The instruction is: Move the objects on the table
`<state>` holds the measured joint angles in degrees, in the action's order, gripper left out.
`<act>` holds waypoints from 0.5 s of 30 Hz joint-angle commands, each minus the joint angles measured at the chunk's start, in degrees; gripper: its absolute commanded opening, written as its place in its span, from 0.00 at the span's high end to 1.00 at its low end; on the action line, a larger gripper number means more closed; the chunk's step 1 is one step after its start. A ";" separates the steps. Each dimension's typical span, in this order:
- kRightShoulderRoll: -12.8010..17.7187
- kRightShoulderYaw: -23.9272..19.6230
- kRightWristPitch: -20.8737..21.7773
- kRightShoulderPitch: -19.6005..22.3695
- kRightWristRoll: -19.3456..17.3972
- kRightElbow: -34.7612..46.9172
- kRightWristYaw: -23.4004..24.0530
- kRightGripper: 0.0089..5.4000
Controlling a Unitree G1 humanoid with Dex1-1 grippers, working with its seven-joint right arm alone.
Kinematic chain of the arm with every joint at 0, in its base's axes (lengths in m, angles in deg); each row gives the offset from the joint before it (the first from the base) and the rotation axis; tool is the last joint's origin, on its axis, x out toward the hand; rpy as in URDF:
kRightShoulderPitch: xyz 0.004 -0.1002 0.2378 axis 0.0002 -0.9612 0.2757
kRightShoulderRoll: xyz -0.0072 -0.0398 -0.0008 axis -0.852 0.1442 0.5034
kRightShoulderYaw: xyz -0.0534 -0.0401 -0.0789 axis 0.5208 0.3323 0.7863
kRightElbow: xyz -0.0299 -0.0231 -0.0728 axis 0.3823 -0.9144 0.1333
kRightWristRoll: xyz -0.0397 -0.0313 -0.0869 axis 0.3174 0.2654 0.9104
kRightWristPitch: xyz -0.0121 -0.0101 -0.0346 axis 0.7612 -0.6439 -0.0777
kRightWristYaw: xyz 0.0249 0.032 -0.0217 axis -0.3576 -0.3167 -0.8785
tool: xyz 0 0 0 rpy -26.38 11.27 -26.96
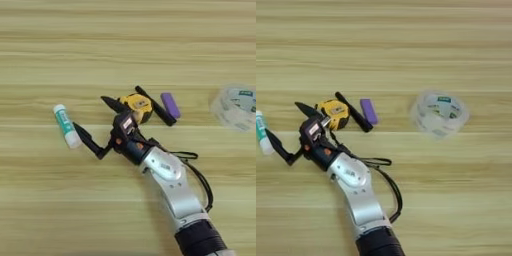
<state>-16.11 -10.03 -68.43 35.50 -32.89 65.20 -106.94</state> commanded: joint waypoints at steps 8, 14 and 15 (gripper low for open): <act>-2.15 5.85 -3.09 3.44 5.88 -1.36 1.45 0.01; -3.48 8.60 -3.97 3.08 8.05 -2.54 2.05 0.01; -3.74 8.91 -4.14 3.05 8.33 -2.98 2.17 0.01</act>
<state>-18.46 -1.27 -72.83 35.79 -24.91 60.97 -106.21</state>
